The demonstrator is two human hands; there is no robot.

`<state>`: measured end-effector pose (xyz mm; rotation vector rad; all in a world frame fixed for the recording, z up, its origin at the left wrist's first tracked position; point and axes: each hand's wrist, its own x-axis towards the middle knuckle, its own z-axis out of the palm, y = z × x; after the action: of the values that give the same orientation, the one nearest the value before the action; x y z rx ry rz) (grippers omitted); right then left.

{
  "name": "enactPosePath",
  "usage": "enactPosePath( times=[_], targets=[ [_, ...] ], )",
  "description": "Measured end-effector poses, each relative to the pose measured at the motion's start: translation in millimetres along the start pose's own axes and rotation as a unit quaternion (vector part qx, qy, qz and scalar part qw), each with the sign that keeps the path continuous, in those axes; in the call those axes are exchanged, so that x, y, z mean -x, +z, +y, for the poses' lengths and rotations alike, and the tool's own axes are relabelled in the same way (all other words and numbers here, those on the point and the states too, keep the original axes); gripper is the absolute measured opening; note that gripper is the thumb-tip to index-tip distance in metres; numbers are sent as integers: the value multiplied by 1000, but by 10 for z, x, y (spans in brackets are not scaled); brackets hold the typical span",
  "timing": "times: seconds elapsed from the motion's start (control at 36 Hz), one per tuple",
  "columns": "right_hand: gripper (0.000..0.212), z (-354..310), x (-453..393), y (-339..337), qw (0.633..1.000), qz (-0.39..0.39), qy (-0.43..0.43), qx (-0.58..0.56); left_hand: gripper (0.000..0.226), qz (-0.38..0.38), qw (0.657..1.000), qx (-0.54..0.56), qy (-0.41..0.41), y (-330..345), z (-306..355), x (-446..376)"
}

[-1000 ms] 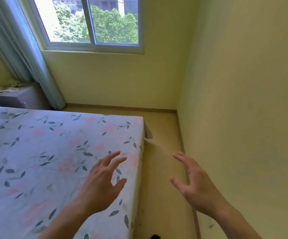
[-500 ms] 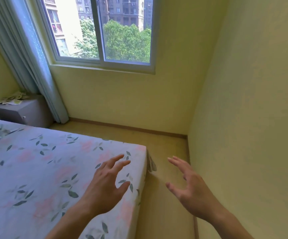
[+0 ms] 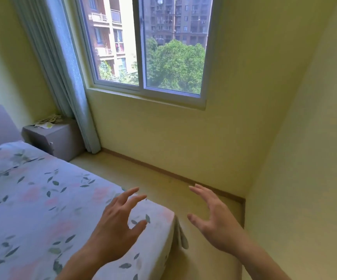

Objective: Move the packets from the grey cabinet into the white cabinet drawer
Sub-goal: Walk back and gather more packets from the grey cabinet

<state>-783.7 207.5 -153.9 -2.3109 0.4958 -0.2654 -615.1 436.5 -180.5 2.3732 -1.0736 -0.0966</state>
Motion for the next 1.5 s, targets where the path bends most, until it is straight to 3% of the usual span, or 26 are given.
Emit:
enactPosePath(
  times=[0.25,0.42,0.81,1.08,1.25,1.5],
  targets=[
    [72,385,-1519,-259,994,-75,-76,10,60,42,992,-23,-120,174,-346,-925],
    [70,760,-2562,-537,994,-83,-73,22,61,40,986,-16,-159,426,-586,-1986],
    [66,1832,-4713,-1394,998,-39,-42,-4,61,21,999,23,-43,915,17,-4991],
    [68,2363,-6665,-1707,989,-111,-94,-2,61,54,991,6,-120,1221,-191,-6478],
    [68,2066,-7847,-1480,970,-173,-172,18,58,99,970,-32,-219,943,-484,-6767],
    [66,1051,-9125,-520,910,-280,-305,7,58,170,906,-44,-385,376,-1457,-6774]
  ],
)
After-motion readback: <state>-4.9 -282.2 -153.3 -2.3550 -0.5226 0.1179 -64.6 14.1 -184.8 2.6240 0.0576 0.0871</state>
